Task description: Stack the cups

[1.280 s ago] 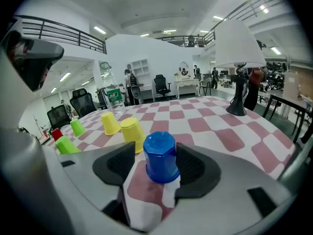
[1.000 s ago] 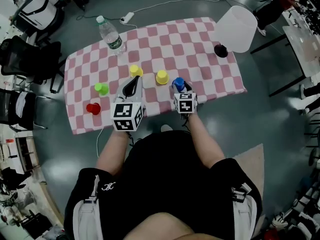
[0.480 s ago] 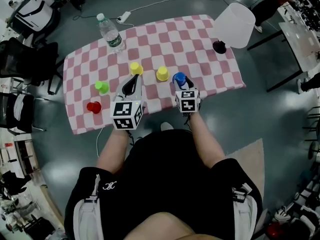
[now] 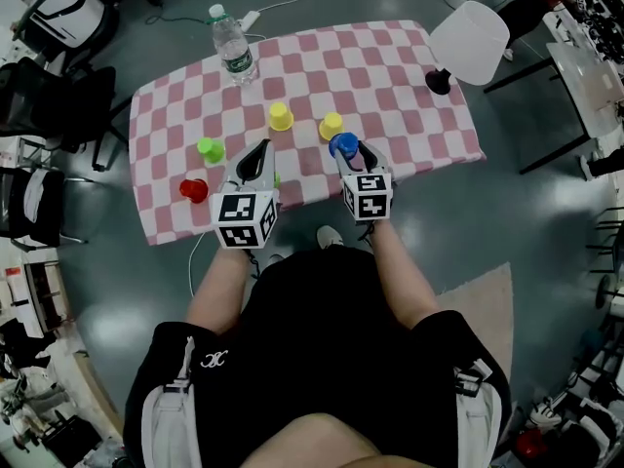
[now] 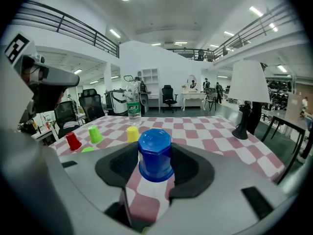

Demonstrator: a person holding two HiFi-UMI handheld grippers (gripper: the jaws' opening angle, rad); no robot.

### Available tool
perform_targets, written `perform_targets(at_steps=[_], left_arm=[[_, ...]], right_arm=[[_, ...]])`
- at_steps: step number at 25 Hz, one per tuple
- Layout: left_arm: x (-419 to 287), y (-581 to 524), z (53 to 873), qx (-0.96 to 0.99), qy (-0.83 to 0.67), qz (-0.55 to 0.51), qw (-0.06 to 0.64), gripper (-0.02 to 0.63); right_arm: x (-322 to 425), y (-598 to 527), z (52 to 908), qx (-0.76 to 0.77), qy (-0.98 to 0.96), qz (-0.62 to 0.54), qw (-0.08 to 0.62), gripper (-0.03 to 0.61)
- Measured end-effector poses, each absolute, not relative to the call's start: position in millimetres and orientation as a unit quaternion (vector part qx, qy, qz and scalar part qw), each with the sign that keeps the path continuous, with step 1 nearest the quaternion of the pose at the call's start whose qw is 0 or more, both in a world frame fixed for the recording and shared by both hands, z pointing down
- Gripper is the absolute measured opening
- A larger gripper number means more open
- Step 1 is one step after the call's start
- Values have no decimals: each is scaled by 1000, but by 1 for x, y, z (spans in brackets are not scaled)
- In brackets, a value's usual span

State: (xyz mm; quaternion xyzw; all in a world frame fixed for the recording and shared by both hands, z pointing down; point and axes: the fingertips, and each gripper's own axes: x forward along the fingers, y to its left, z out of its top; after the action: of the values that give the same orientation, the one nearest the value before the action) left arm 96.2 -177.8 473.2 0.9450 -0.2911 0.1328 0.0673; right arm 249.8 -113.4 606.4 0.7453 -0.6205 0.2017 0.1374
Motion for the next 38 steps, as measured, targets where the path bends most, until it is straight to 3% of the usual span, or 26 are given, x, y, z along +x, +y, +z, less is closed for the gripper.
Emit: perform_targets(at_steps=[21, 38], left_arm=[[-36, -191, 488, 908, -386, 133, 94, 15], [-65, -194, 493, 894, -414, 139, 99, 15]], right_arm=[[121, -149, 659, 663, -695, 212, 181, 209], [108, -157, 703, 666, -687, 206, 206, 209]])
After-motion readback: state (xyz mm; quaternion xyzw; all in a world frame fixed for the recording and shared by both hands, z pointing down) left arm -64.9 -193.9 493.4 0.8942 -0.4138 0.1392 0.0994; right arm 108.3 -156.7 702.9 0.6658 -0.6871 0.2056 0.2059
